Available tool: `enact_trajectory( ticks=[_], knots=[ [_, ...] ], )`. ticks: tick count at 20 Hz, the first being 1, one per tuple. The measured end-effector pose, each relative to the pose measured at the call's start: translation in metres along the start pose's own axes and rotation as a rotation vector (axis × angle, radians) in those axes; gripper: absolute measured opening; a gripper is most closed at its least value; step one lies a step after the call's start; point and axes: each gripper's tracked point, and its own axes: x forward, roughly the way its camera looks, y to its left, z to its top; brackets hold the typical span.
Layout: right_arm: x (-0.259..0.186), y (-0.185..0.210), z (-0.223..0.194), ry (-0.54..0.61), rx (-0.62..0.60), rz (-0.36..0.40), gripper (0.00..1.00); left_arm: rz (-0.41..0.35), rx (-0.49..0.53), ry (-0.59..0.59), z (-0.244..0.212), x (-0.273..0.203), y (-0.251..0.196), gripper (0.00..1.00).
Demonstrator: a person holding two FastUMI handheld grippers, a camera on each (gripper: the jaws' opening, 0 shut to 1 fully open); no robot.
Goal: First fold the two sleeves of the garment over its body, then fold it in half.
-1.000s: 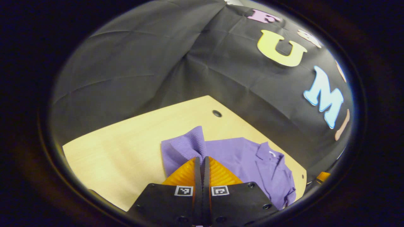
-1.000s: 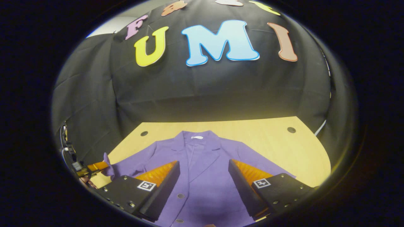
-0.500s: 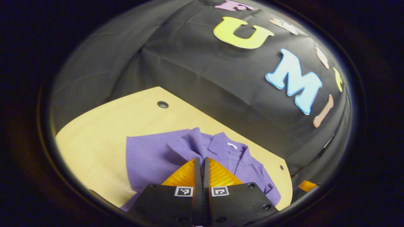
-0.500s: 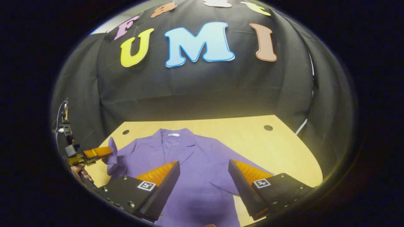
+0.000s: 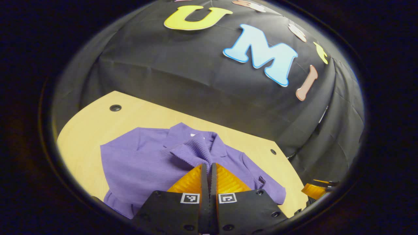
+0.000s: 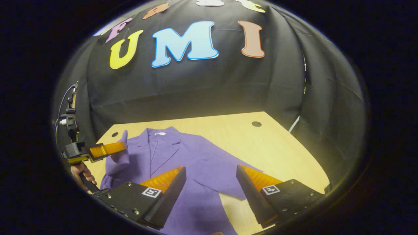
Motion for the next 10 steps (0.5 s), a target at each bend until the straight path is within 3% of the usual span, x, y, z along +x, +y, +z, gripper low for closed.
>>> enact_trajectory(
  ticks=[9,10],
  knots=[
    [-0.001,-0.022,-0.015,0.026,0.027,-0.013,0.96,-0.09,0.111,0.093,-0.042,0.05,-0.065,0.07],
    [0.0,-0.025,-0.014,0.024,0.027,-0.014,1.0,-0.087,0.117,0.1,-0.046,0.053,-0.066,0.07]
  ],
)
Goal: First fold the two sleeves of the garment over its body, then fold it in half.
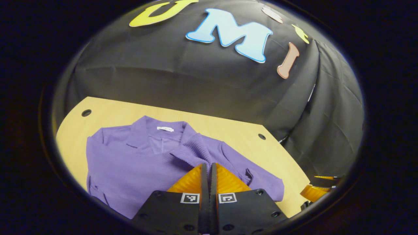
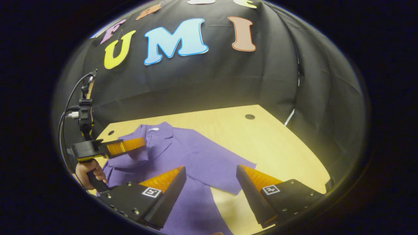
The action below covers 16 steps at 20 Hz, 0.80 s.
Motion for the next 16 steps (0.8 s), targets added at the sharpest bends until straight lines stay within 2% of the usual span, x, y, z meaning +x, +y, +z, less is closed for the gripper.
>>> enact_trajectory(
  ticks=[1,3,6,7,8,13,14,15,16],
  knots=[
    [0.0,-0.002,0.0,-0.001,-0.001,0.001,0.96,0.013,0.004,0.004,-0.002,0.004,0.001,0.07],
    [-0.001,-0.006,0.002,-0.007,-0.008,0.004,0.96,0.038,0.01,0.006,-0.006,0.008,0.004,0.06],
    [-0.001,-0.008,0.002,-0.012,-0.024,0.022,0.96,0.072,0.015,0.003,-0.005,0.007,0.009,0.14],
    [-0.002,-0.007,0.001,-0.012,-0.033,0.034,0.96,0.085,0.018,-0.001,-0.004,0.005,0.011,0.12],
    [-0.002,-0.006,0.001,-0.012,-0.042,0.048,0.96,0.099,0.023,-0.003,-0.003,0.0,0.012,0.18],
    [-0.006,0.004,-0.006,-0.017,-0.076,0.128,0.96,0.149,0.052,0.001,-0.008,-0.033,0.017,0.89],
    [-0.008,0.006,-0.007,-0.02,-0.081,0.137,0.95,0.165,0.06,-0.011,-0.007,-0.043,0.02,0.92],
    [-0.009,0.007,-0.008,-0.027,-0.089,0.14,0.96,0.175,0.06,-0.022,-0.007,-0.053,0.023,1.0],
    [-0.012,0.007,-0.008,-0.036,-0.099,0.138,0.96,0.18,0.059,-0.027,-0.007,-0.065,0.026,0.92]
  ],
)
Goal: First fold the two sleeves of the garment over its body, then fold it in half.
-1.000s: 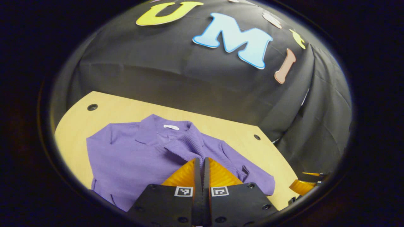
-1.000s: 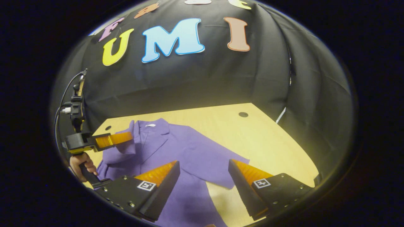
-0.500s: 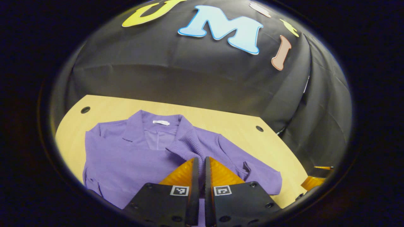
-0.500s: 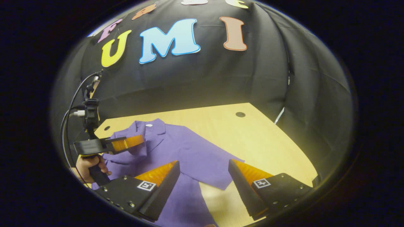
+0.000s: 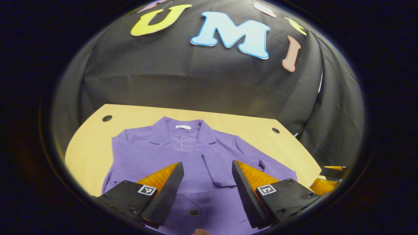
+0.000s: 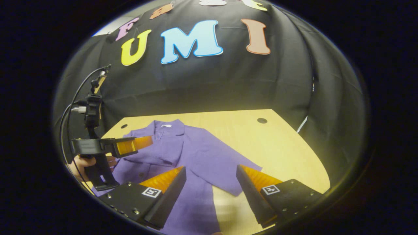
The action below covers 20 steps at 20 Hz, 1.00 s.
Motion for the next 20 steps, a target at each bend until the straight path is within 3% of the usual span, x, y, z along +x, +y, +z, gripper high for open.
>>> enact_trajectory(
  ticks=[1,5,8,9,10,17,18,20],
  knots=[
    [-0.004,0.002,0.002,-0.02,-0.008,-0.001,0.96,0.009,-0.002,-0.006,0.0,-0.012,0.007,0.98],
    [-0.019,0.006,-0.009,-0.037,-0.016,-0.032,0.96,0.063,0.013,0.021,-0.015,-0.067,0.05,0.96],
    [-0.029,0.01,-0.044,0.04,0.012,-0.049,0.96,0.092,0.012,0.085,-0.044,-0.108,0.089,0.96],
    [-0.033,0.012,-0.057,0.067,0.024,-0.053,0.91,0.099,0.012,0.111,-0.056,-0.121,0.101,0.96],
    [-0.037,0.013,-0.069,0.089,0.035,-0.059,0.96,0.108,0.017,0.134,-0.068,-0.133,0.114,0.96],
    [-0.08,0.019,-0.159,0.265,0.128,-0.088,0.96,0.126,0.045,0.303,-0.158,-0.21,0.167,0.98],
    [-0.087,0.017,-0.169,0.28,0.127,-0.101,1.0,0.132,0.055,0.32,-0.17,-0.219,0.173,1.0],
    [-0.098,0.011,-0.187,0.307,0.132,-0.127,0.96,0.146,0.057,0.337,-0.187,-0.24,0.185,0.96]
  ],
)
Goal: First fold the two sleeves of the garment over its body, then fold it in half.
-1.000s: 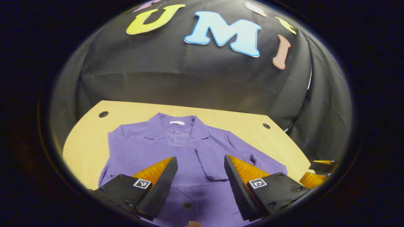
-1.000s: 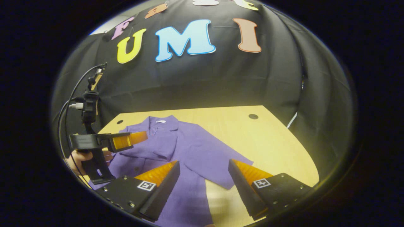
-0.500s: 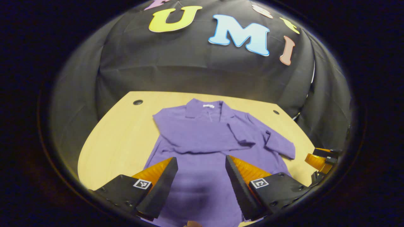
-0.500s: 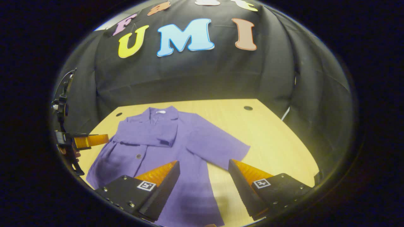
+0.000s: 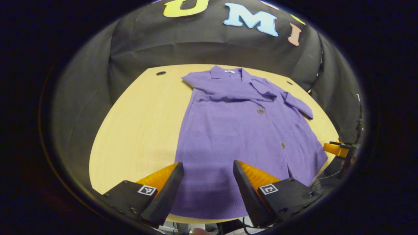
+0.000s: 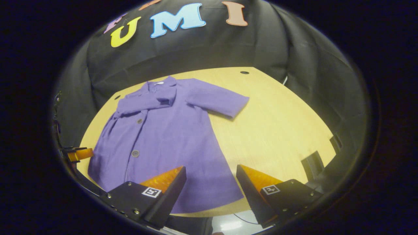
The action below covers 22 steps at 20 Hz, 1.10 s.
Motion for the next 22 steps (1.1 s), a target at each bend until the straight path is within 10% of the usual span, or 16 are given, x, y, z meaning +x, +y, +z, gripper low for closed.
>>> enact_trajectory(
  ticks=[18,22],
  knots=[
    [0.003,0.006,-0.036,0.06,0.082,0.048,0.98,0.056,0.019,0.025,-0.08,-0.024,0.031,0.99],
    [0.009,0.008,-0.04,0.081,-0.015,-0.003,1.0,0.049,0.061,0.033,-0.08,-0.02,0.014,0.84]
  ],
)
